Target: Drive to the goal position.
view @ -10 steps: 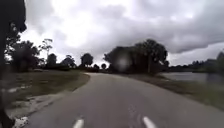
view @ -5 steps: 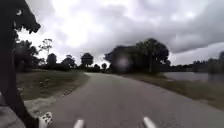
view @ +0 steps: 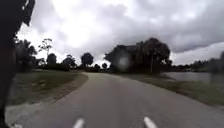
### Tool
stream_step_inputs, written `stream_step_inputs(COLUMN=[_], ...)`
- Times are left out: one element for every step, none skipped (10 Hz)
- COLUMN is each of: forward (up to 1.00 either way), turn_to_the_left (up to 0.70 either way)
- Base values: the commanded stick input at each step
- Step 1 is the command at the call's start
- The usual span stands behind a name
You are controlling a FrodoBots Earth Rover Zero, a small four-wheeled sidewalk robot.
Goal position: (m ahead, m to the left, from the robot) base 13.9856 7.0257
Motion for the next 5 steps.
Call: stream_step_inputs(forward=[0.7, 0.7, 0.7, 0.7, 0.7], turn_to_the_left=[0.0, 0.0, 0.0, 0.0, 0.0])
